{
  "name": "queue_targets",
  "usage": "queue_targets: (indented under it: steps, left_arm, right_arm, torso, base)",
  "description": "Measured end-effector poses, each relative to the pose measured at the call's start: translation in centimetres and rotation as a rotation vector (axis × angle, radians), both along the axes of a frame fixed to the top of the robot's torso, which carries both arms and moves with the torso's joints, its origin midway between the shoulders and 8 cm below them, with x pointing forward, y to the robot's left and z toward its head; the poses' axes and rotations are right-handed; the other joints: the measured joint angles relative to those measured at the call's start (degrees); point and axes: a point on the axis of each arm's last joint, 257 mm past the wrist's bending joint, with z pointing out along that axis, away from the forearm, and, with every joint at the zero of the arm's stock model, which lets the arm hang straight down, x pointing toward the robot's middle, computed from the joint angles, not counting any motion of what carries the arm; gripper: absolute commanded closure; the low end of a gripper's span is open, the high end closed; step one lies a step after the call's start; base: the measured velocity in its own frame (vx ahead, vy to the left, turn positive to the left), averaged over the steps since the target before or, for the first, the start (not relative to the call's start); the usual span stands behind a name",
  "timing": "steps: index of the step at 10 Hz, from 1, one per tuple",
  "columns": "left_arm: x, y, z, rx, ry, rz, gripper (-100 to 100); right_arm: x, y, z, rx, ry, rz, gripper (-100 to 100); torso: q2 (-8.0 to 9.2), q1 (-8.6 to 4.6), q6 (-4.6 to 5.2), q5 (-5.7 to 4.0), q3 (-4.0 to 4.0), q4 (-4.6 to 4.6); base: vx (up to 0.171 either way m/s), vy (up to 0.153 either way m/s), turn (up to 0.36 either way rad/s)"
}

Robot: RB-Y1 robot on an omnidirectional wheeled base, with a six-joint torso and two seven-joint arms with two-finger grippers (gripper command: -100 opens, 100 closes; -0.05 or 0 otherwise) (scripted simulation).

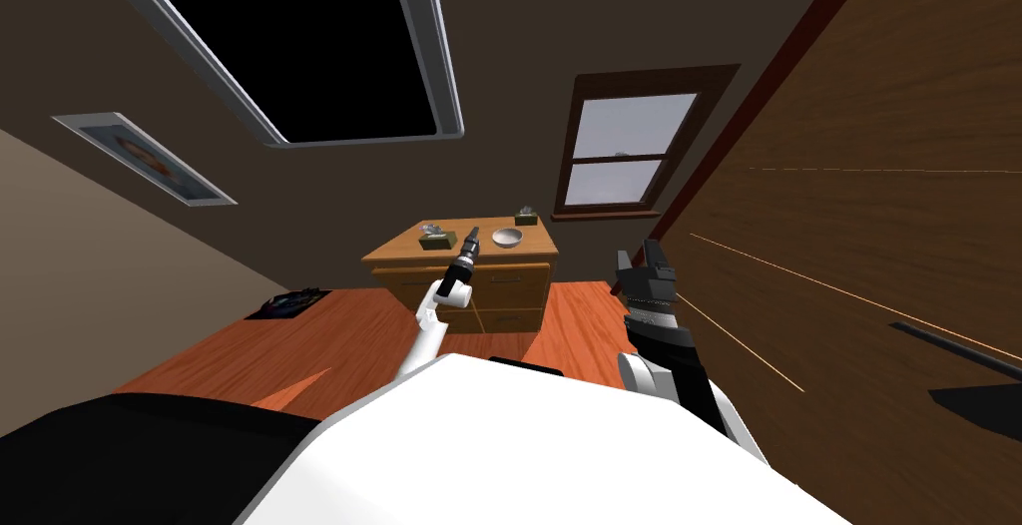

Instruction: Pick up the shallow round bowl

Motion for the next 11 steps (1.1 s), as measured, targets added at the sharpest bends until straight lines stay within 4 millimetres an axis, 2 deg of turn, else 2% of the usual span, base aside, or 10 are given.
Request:
queue_targets:
  steps: [1, 3, 11]
  left_arm:
    - [0.9, 0.1, -0.8, -0.002, 0.028, 0.003, -100]
    - [2.2, -0.5, -0.2, -0.004, 0.044, 0.000, -100]
    - [8.4, -2.0, -0.6, -0.022, 0.187, -0.017, -100]
  right_arm:
    - [0.0, 0.0, 0.0, 0.000, 0.000, 0.000, 0]
    - [0.0, 0.0, 0.0, 0.000, 0.000, 0.000, 0]
    - [0.0, 0.0, 0.0, 0.000, 0.000, 0.000, 0]
  torso:
    - [0.00, 0.03, 0.00, 0.00, 0.00, -0.01]
    - [-0.21, -0.16, 0.00, -0.04, -0.11, -0.04]
    - [-0.08, 0.05, -0.01, 0.01, -0.06, -0.03]
  base:
    - [-0.091, 0.074, -0.007]
    - [-0.062, 0.053, 0.000]
    - [-0.081, 0.075, -0.006]
